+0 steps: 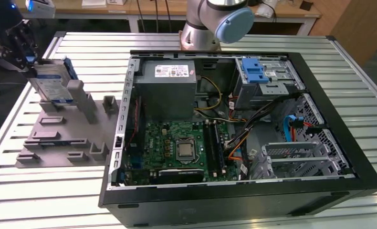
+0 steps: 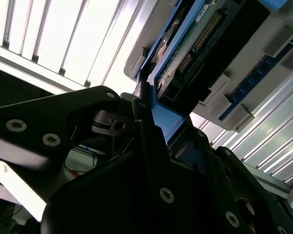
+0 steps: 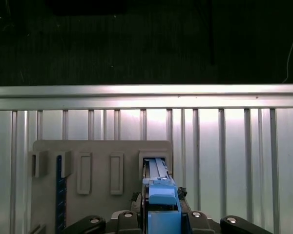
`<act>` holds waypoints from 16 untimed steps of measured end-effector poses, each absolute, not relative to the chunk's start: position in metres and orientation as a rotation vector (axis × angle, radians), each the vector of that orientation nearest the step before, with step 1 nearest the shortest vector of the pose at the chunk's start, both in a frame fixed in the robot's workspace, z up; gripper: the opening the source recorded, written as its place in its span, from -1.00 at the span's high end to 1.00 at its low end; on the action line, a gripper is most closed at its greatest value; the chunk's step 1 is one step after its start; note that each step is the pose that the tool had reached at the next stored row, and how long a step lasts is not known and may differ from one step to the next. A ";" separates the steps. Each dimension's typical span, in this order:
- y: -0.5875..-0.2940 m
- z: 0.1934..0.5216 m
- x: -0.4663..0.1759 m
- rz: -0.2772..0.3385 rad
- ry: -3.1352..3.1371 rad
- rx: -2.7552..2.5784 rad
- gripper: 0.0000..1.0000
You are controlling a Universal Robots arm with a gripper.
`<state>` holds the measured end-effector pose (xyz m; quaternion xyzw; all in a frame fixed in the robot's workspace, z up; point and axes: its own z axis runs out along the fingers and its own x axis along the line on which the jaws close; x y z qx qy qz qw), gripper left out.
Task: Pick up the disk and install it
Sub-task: 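Pick up the disk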
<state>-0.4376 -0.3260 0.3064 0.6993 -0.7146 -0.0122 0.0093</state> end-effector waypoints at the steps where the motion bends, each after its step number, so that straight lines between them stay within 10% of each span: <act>1: -0.326 0.307 -0.438 -0.038 -2.232 2.184 0.27; 16: -0.325 0.325 -0.438 -0.038 -2.232 2.184 0.27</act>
